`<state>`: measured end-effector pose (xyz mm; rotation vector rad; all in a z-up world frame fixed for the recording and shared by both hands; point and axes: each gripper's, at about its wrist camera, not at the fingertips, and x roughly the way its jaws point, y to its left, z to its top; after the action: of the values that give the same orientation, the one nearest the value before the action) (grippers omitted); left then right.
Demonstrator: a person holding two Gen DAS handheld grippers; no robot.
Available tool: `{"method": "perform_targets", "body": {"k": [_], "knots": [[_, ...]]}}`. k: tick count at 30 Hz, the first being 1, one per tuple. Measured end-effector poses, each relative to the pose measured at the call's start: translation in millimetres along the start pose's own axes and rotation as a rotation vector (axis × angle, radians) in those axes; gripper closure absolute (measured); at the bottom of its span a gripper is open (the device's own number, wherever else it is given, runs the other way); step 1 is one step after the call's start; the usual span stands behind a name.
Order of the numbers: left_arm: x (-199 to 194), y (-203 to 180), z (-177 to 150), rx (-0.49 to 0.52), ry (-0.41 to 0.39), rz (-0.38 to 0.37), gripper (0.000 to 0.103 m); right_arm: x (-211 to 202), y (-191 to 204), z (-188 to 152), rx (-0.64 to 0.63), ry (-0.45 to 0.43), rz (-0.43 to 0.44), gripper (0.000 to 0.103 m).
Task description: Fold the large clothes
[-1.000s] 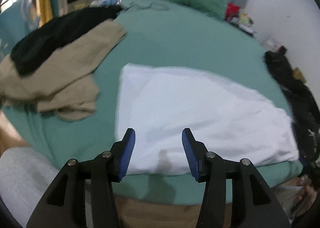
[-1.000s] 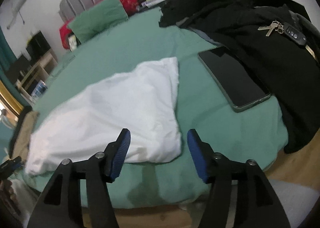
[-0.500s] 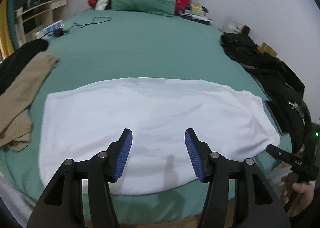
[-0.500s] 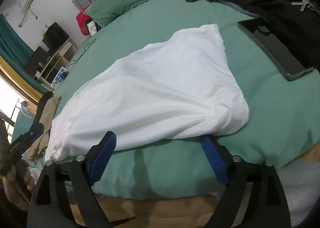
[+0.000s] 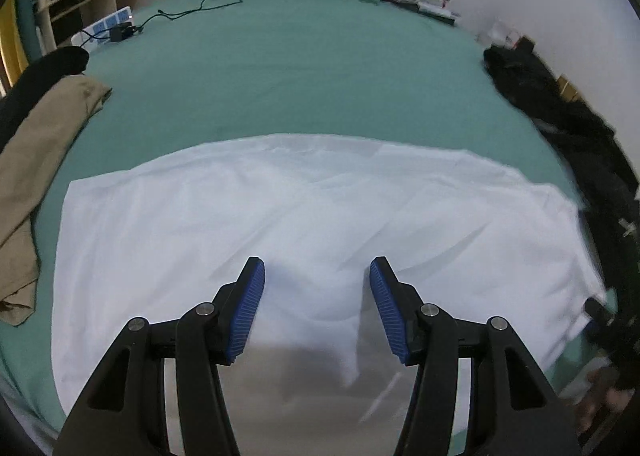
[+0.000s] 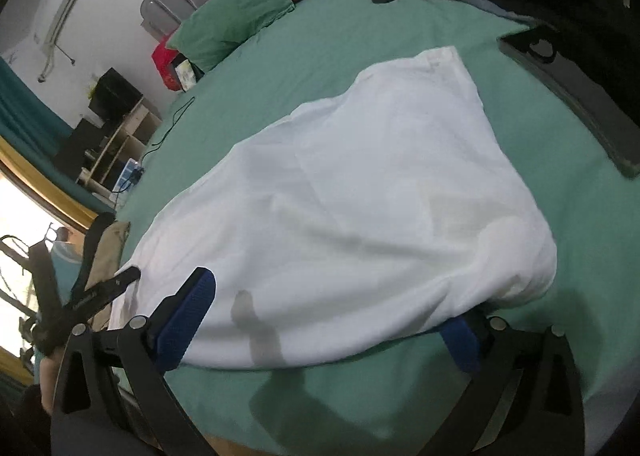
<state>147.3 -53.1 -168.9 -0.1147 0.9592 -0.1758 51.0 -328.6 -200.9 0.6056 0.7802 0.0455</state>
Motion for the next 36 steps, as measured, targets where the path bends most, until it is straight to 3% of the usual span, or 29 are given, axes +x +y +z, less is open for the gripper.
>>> {"method": "perform_targets", "body": {"k": [5,7,10,12,16,19,22,23,24,25,26,28,32,36], "knots": [[-14.6,-7.0,1.2,-0.043,-0.054,-0.082,0.045,-2.4,2.5,-5.1,0.016,-0.005,0.015,0.0],[-4.4,-17.3,-2.5,-0.026,-0.014,-0.119,0.045,0.3,0.5,-1.5,0.068,-0.019,0.044,0.0],[16.7,-30.9,-12.3,0.01,0.038,-0.118,0.045,8.3,4.0,6.1,0.092,-0.039,0.011,0.0],[24.3,-38.8,-16.2,0.031,0.042,-0.093,0.045,9.3,6.2,9.5,0.116,-0.07,0.017,0.0],[35.4,-56.4,-17.0,0.146,0.058,-0.013,0.045,14.8,18.4,16.3,0.102,-0.085,0.111,0.001],[39.0,-58.9,-14.3,0.145,0.047,0.005,0.045,36.5,31.5,17.6,0.081,-0.047,0.125,0.001],[39.0,-62.3,-14.6,0.14,0.032,0.028,0.045,51.6,36.3,21.9,0.086,-0.064,0.134,0.002],[38.5,-62.3,-16.2,0.143,0.023,0.034,0.045,54.0,37.7,24.1,0.085,-0.067,0.149,0.022],[38.2,-64.2,-17.6,0.148,0.015,0.039,0.045,57.5,38.5,26.3,0.082,-0.06,0.149,0.057],[39.1,-65.6,-18.4,0.156,0.01,0.046,0.045,64.0,38.7,28.5,0.082,-0.028,0.151,0.059],[38.7,-65.4,-18.4,0.159,0.006,0.042,0.045,66.4,36.6,28.9,0.098,-0.011,0.171,0.084],[39.8,-63.9,-15.3,0.157,0.013,0.032,0.045,67.7,43.6,31.2,0.067,0.014,0.169,0.086],[39.2,-57.6,-5.3,0.152,0.041,-0.002,0.045,49.4,79.9,36.5,-0.093,-0.023,0.101,0.086],[26.9,-33.1,4.6,0.082,0.066,-0.129,0.045,40.5,115.5,39.7,-0.229,-0.044,0.029,0.086]]}}
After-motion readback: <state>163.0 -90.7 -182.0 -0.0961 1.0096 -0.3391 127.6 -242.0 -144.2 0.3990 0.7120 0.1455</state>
